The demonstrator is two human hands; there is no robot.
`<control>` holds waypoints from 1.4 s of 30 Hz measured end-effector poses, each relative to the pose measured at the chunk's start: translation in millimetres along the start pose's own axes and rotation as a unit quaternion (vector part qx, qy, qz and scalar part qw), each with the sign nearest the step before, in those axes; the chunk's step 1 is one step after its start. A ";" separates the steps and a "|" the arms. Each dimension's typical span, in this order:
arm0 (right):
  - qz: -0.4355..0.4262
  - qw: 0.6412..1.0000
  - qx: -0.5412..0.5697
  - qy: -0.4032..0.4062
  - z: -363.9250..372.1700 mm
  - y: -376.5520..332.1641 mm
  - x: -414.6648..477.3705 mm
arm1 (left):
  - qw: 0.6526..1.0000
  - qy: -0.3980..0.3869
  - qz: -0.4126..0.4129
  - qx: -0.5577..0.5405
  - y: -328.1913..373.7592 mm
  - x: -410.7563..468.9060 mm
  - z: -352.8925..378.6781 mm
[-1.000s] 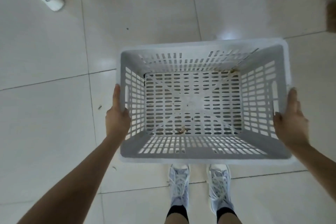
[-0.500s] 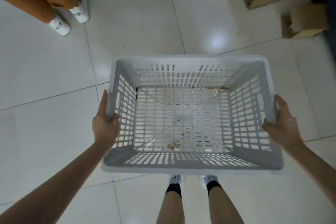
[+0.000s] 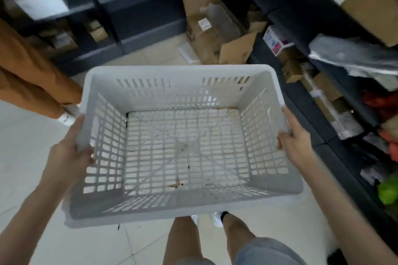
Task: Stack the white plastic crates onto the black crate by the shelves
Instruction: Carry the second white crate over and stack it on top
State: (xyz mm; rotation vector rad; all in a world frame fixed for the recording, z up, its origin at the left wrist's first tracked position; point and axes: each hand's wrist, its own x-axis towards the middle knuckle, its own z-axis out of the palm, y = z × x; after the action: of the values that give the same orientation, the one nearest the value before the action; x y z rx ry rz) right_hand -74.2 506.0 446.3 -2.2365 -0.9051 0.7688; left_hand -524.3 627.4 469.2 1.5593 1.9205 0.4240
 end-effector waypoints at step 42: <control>0.303 0.824 0.006 0.478 -576.5 378.2 -589.9 | 0.772 -0.355 0.528 -0.021 470.3 -599.6 308.1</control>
State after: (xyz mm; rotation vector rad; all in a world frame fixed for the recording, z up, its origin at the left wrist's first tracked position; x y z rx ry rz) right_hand 122.9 -335.1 723.7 -2.4477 0.3123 -0.1868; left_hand 96.1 129.6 676.0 2.2256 0.3401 0.2336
